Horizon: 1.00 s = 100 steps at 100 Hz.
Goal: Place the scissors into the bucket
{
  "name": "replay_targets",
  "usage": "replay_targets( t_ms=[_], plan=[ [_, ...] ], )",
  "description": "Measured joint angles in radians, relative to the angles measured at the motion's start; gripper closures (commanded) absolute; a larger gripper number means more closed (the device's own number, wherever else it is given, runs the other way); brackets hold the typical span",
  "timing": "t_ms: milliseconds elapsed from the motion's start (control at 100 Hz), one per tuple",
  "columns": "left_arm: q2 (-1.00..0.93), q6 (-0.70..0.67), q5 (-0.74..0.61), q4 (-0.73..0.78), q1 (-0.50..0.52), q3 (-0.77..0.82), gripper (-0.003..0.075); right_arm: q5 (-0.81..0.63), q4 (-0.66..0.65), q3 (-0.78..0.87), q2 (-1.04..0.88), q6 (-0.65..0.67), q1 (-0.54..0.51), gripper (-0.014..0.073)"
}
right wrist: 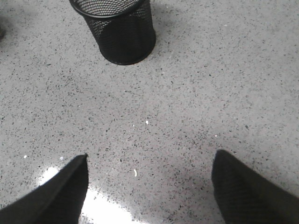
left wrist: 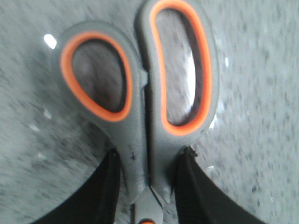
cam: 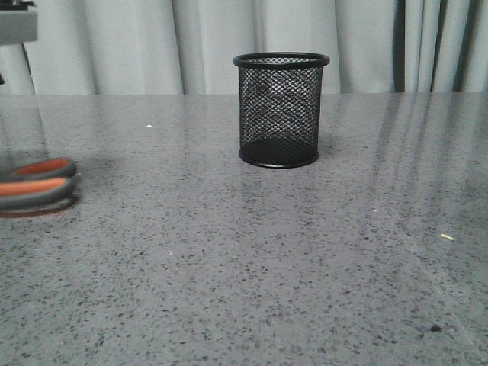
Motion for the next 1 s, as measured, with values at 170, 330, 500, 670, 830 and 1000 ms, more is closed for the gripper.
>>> replay_targets(
  t_ms=[170,330,500,670,830,1000],
  plan=[
    [-0.071,-0.073,0.000,-0.097,-0.015,-0.125,0.0739,0.000,0.000,0.000,0.000,0.000,0.000,0.0096],
    [-0.140,-0.150,0.011,-0.163,-0.074,-0.265,0.0739,-0.030,0.059,0.000,0.000,0.000,0.000,0.0096],
    [-0.190,-0.230,0.032,-0.173,-0.165,-0.382,0.0739,-0.104,0.248,0.000,0.000,-0.038,0.000,0.0096],
    [-0.199,-0.277,0.041,-0.176,-0.261,-0.444,0.0739,-0.158,0.571,-0.006,0.004,-0.205,0.000,0.0096],
    [-0.199,-0.286,0.041,-0.176,-0.334,-0.452,0.0739,-0.182,0.773,-0.058,0.030,-0.292,0.000,0.0096],
    [-0.199,-0.332,0.002,-0.176,-0.399,-0.452,0.0739,-0.184,0.829,-0.132,0.072,-0.308,0.000,0.0096]
  ],
)
